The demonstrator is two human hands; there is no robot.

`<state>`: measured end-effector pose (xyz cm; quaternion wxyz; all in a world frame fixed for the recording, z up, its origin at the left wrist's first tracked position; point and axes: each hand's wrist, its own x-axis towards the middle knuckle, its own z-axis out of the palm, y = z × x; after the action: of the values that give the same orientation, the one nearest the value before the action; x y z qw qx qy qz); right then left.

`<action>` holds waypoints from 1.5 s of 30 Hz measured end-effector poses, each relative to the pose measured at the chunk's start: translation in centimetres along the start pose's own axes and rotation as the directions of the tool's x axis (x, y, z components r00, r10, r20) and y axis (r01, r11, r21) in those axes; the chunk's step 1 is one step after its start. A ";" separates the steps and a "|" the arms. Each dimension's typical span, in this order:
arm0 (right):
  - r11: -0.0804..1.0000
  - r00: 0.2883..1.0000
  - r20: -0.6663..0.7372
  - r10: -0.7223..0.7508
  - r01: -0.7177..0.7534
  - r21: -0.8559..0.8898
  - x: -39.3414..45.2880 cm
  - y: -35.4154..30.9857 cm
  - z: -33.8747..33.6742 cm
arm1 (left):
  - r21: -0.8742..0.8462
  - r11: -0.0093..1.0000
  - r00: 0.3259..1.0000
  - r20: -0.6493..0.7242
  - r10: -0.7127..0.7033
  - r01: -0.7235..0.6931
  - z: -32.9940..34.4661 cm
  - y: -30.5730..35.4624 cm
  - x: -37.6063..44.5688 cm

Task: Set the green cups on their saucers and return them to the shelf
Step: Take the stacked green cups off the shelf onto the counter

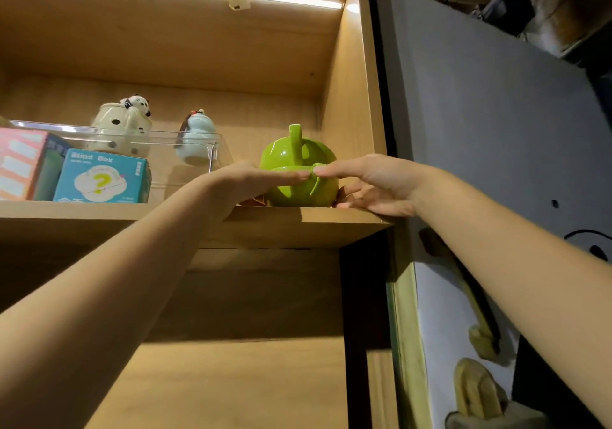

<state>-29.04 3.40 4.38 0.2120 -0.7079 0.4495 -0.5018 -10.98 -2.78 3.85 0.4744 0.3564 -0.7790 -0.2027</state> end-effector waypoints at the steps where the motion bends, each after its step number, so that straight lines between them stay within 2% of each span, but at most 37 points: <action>1: 1.000 1.000 -0.008 0.005 -0.005 0.001 0.0 0.0 0.0 | 0.006 1.000 1.000 0.007 0.000 0.000 0.0 0.0 0.0; 4: 0.999 0.999 -0.039 0.029 -0.028 0.017 -0.2 -0.1 0.1 | -0.004 1.000 1.000 0.008 0.015 -0.015 -0.3 0.0 -0.1; 7: 0.998 0.996 -0.072 0.044 -0.040 0.050 -1.0 -0.6 0.7 | -0.008 0.999 0.997 -0.058 0.041 -0.042 -0.4 0.3 -0.7; 12: 0.993 0.993 -0.112 0.040 -0.027 0.113 -2.9 -1.9 1.2 | -0.045 0.996 0.993 -0.093 0.073 -0.078 -0.6 1.2 -2.5; 18: 0.994 0.992 -0.123 -0.009 0.022 0.102 -6.2 -4.3 1.7 | -0.125 0.991 0.993 -0.116 0.032 -0.046 -1.9 3.1 -5.6; 22: 0.995 0.991 -0.133 -0.021 0.034 0.096 -8.6 -5.4 2.5 | -0.214 0.974 0.987 -0.151 0.046 -0.078 -2.5 4.0 -8.0; 27: 0.991 0.994 -0.107 -0.034 0.047 0.124 -11.7 -5.3 3.9 | -0.234 0.967 0.974 -0.220 0.052 -0.105 -2.3 3.5 -11.4; 33: 0.976 1.000 -0.017 -0.012 0.016 0.215 -16.4 -2.7 6.1 | -0.224 0.973 0.993 -0.117 0.036 -0.062 -0.7 0.6 -16.5; 45: 0.980 0.989 -0.083 0.124 -0.109 0.169 -25.3 6.5 12.5 | -0.339 0.940 0.999 -0.029 0.019 -0.028 5.7 -7.5 -26.9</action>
<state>-22.89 19.66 -18.75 0.2774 -0.6365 0.4569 -0.5561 -5.32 12.26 -19.76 0.5410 0.2625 -0.7306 -0.3237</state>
